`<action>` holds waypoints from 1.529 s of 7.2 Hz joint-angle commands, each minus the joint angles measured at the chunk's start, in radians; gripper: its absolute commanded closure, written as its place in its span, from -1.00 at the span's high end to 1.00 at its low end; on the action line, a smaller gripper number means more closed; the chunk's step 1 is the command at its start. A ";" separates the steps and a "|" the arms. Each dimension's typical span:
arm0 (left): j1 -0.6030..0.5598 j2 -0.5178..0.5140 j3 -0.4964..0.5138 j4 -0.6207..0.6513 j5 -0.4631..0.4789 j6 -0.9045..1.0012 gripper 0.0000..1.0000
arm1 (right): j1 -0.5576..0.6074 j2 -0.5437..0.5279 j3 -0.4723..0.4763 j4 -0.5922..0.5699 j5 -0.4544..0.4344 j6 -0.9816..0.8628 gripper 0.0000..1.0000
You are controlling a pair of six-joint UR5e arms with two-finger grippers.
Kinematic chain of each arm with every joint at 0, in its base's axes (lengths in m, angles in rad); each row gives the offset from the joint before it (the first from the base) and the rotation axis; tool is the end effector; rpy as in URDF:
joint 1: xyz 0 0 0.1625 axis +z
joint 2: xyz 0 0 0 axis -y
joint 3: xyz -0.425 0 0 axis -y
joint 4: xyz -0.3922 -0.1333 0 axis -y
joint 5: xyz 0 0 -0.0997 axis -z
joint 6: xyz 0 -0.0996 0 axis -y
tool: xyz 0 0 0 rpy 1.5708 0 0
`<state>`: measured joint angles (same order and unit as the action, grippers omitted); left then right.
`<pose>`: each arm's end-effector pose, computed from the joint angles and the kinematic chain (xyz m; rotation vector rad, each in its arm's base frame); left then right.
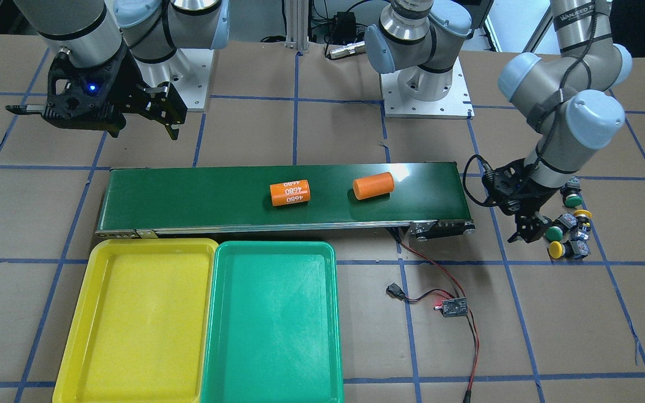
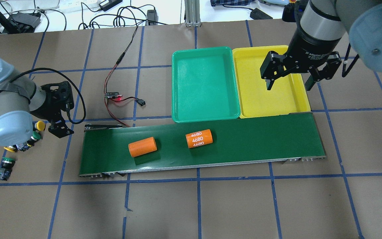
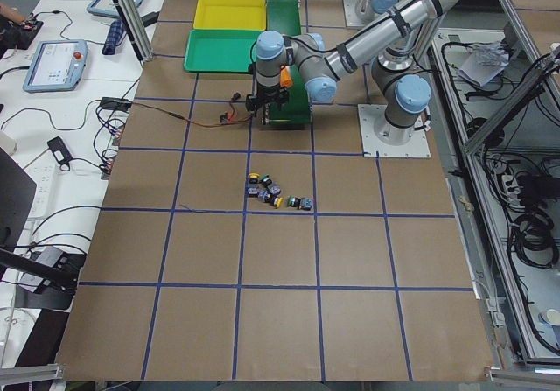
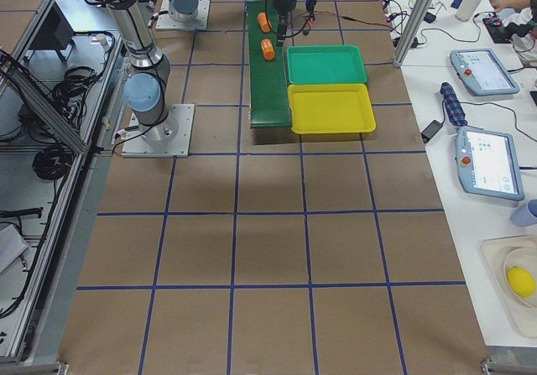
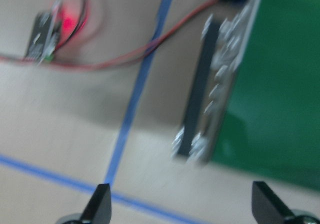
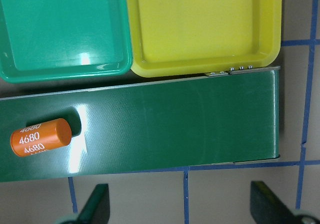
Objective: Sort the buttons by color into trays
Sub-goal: 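Return the left gripper to the pile and grasp a yellow button switch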
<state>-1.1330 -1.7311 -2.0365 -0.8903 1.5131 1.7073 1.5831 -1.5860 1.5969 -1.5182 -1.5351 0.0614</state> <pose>0.0821 -0.5033 0.2584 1.8515 2.5100 -0.1197 0.1427 -0.4772 0.4775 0.0780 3.1057 0.1006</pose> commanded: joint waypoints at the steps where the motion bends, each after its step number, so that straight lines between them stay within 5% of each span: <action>1: 0.085 -0.144 0.167 0.005 -0.008 0.184 1.00 | 0.000 0.001 0.000 0.001 0.001 0.000 1.00; 4: 0.232 -0.307 0.278 0.008 -0.016 0.388 1.00 | 0.000 0.000 0.000 0.000 0.001 0.000 1.00; 11: 0.248 -0.369 0.268 0.008 -0.008 0.419 0.84 | 0.000 0.000 0.000 0.001 0.000 -0.002 1.00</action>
<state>-0.8830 -2.0924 -1.7699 -0.8823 1.5060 2.1193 1.5831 -1.5861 1.5969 -1.5180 -1.5355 0.0598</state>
